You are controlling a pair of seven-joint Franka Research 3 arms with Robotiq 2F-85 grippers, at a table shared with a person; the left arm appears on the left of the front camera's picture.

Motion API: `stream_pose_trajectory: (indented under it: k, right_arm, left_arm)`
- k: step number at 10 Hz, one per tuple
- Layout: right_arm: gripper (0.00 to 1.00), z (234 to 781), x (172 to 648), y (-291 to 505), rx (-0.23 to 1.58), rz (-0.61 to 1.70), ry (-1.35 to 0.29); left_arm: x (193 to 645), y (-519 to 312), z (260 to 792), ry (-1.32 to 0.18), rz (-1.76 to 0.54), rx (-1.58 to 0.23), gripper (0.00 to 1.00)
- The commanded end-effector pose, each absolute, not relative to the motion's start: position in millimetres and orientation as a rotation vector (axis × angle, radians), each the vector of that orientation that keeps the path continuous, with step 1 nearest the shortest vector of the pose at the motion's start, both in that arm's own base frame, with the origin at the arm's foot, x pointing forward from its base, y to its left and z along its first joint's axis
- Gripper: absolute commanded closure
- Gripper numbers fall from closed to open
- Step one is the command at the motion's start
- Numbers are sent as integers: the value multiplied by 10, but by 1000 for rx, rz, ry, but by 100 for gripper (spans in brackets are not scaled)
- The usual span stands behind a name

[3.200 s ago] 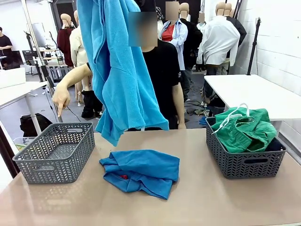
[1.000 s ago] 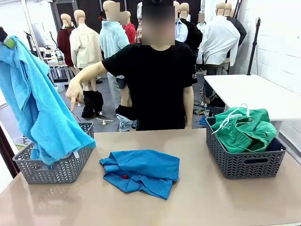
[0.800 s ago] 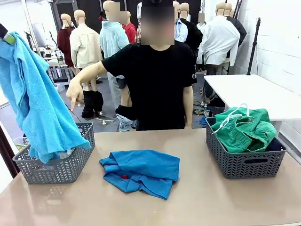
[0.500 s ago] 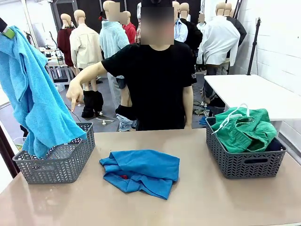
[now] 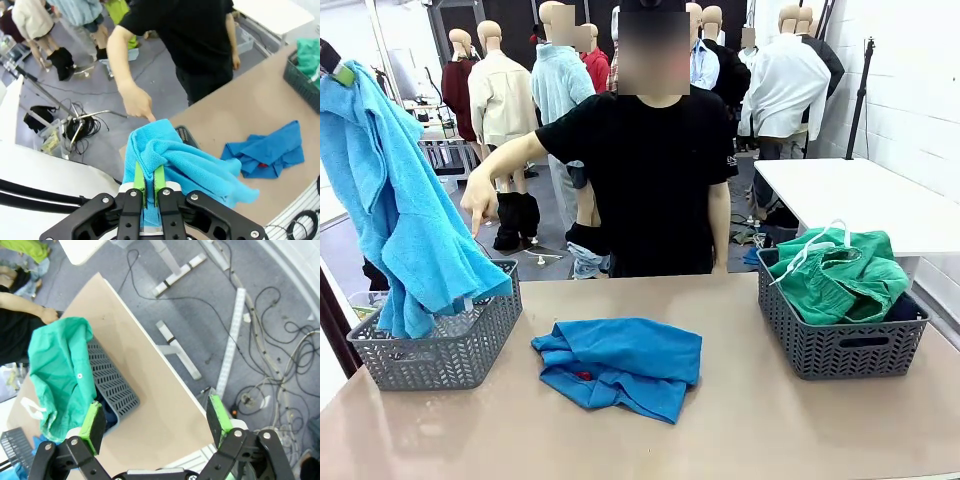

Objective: Sort the tops and bottoms.
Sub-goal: Sort the clothes according to human instructions.

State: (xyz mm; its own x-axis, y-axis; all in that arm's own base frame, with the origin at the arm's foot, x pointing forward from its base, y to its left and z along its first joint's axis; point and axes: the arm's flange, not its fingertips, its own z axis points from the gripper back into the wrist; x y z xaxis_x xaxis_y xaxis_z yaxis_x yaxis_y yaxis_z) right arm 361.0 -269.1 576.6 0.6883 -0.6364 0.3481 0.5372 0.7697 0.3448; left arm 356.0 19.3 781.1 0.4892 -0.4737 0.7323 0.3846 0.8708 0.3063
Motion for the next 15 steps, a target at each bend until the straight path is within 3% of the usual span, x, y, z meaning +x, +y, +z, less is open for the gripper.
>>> stream_pose_trajectory:
  k: [1,3,9,15]
  right_arm:
    - [0,5759,3597,-2694,209,-652,-462]
    - [0,5759,3597,-2694,209,-652,-462]
    - [0,5759,3597,-2694,209,-652,-462]
    - [0,5759,3597,-2694,209,-652,-462]
  left_arm:
    - [4052,420,7643,-876,-424,57,100]
    - [4346,556,7071,-737,-408,-2,100]
    - [4403,703,5347,-516,-371,-218,100]
    - [4197,431,4214,-337,-550,-156,100]
